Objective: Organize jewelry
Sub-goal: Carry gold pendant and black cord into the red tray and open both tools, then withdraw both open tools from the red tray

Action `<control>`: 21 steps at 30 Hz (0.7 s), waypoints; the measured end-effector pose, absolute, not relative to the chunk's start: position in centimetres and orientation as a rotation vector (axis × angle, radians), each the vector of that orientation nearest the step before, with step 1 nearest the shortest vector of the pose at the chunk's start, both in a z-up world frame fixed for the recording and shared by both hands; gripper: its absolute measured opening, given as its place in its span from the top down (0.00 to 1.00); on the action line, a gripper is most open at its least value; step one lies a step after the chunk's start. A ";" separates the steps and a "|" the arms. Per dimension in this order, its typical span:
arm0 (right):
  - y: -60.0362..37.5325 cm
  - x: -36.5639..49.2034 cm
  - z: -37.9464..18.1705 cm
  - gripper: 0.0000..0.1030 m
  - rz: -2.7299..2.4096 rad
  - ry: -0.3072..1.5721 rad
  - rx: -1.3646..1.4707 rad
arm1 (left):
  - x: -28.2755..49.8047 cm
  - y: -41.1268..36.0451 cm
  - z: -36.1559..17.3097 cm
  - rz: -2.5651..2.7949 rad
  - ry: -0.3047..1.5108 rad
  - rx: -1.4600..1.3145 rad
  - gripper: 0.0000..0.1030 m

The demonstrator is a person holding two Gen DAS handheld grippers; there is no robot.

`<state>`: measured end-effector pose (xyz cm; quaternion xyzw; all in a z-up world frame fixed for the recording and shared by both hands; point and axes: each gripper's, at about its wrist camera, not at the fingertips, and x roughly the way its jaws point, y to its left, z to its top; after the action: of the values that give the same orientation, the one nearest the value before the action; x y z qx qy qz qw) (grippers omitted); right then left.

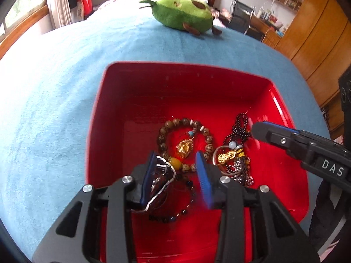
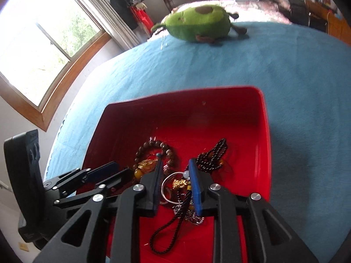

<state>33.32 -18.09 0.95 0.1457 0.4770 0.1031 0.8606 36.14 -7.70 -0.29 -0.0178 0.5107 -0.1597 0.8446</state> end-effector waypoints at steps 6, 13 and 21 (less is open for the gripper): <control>-18.4 28.6 5.9 0.47 0.154 0.844 0.219 | 32.3 -5.4 5.2 -0.323 0.927 -0.069 0.51; -18.2 23.6 8.5 0.21 0.141 0.773 0.180 | 27.5 -3.5 8.3 -0.299 0.850 -0.064 0.35; -17.6 20.7 8.6 0.04 0.125 0.780 0.163 | 24.4 -2.2 8.5 -0.274 0.823 -0.045 0.16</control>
<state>20.70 -17.59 8.64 0.0795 0.3796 0.0608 0.9197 24.39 -2.19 8.54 -0.0220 0.3985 -0.1328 0.9072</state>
